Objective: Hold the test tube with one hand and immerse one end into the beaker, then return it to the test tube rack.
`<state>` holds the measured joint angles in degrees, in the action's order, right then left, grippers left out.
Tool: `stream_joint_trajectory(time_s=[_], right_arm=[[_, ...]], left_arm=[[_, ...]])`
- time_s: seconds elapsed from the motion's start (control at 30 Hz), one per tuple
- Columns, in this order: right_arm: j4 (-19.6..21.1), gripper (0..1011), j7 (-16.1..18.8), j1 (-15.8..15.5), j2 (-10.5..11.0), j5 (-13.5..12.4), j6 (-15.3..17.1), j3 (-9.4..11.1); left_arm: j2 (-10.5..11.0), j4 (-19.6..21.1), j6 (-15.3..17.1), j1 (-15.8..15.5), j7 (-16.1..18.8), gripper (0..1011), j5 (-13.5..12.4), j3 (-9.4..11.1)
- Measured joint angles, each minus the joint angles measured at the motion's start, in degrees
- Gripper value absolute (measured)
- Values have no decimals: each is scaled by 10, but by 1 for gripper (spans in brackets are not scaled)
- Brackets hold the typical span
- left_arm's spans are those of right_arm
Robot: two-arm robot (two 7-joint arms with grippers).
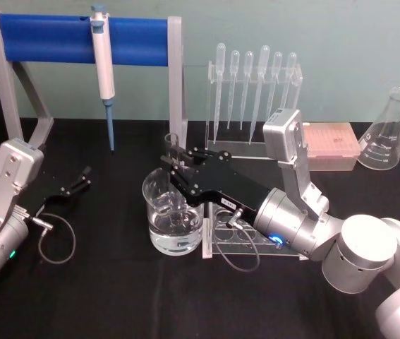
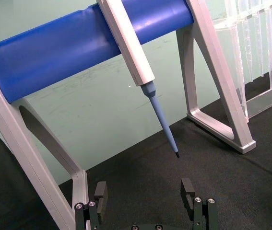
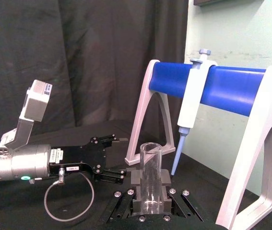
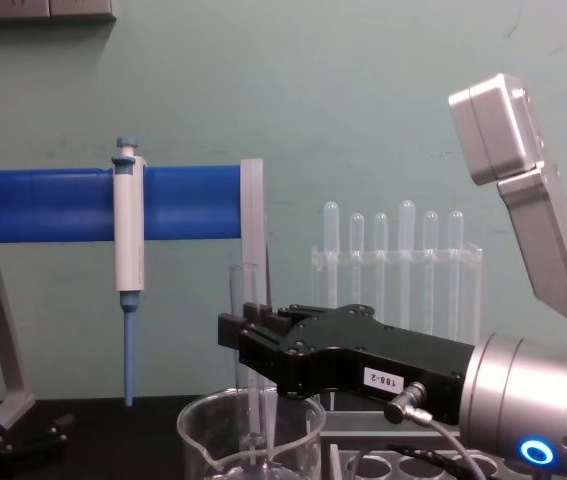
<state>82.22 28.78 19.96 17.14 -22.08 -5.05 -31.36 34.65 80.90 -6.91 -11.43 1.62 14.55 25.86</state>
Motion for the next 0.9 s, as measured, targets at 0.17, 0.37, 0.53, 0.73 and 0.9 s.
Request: stream_joint_trajectory(time_s=[0.17,0.37,0.53,0.73,0.9], right_arm=[[5,228,0,-2,0,1,0,3],[43,228,-7,-8,5,3,5,13],[109,228,-19,-16,18,-4,22,32],[190,228,-43,-44,46,-16,36,68],[237,228,-66,-80,74,-18,47,101]], left_arm=[[0,0,0,0,0,1000,0,0],[0,0,0,0,0,1000,0,0],[0,0,0,0,0,1000,0,0],[0,0,0,0,0,1000,0,0],[0,0,0,0,0,1000,0,0]])
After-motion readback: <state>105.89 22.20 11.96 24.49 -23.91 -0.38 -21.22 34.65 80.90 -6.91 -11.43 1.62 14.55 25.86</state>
